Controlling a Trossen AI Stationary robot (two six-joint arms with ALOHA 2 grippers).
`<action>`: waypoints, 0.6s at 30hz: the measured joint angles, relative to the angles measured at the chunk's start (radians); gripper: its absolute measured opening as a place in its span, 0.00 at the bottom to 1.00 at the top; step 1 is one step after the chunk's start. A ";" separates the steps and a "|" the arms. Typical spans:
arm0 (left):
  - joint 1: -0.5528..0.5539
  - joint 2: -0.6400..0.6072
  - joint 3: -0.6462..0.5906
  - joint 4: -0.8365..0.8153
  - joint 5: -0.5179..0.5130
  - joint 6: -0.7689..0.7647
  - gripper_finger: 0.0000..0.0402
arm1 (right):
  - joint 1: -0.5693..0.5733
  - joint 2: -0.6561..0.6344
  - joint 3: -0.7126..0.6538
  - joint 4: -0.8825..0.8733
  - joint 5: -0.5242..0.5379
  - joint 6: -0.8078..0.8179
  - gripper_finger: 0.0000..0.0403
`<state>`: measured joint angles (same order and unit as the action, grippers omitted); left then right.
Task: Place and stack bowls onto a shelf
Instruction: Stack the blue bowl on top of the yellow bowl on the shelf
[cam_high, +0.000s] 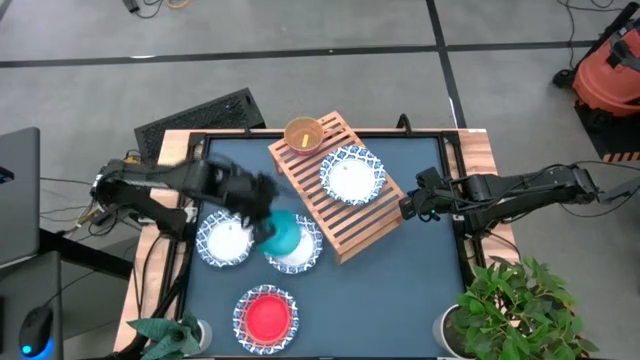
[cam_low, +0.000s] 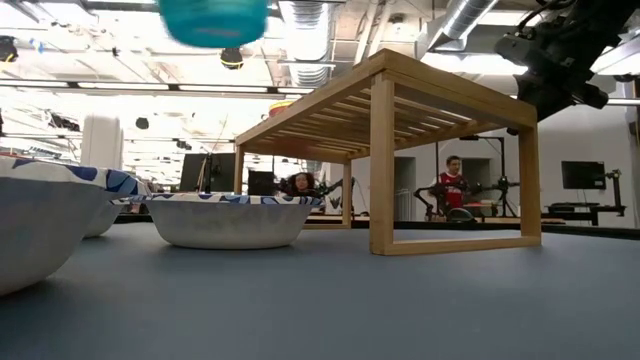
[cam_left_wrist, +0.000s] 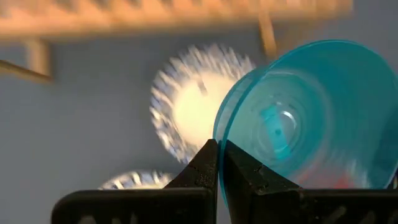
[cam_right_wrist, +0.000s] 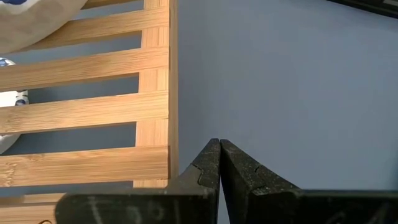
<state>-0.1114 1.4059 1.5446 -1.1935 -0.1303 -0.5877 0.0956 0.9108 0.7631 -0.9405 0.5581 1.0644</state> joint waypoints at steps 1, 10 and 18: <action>0.030 0.000 0.030 0.001 -0.020 -0.016 0.00 | 0.000 0.000 0.000 0.000 0.000 0.000 0.09; 0.356 0.000 0.206 0.044 -0.126 0.024 0.00 | 0.000 0.000 0.000 0.002 0.001 0.000 0.09; 0.626 0.044 0.211 0.253 -0.086 0.018 0.00 | 0.000 0.000 0.000 0.002 0.002 0.000 0.09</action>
<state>0.5143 1.4500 1.7557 -0.9403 -0.2165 -0.5693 0.0956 0.9108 0.7631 -0.9387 0.5599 1.0641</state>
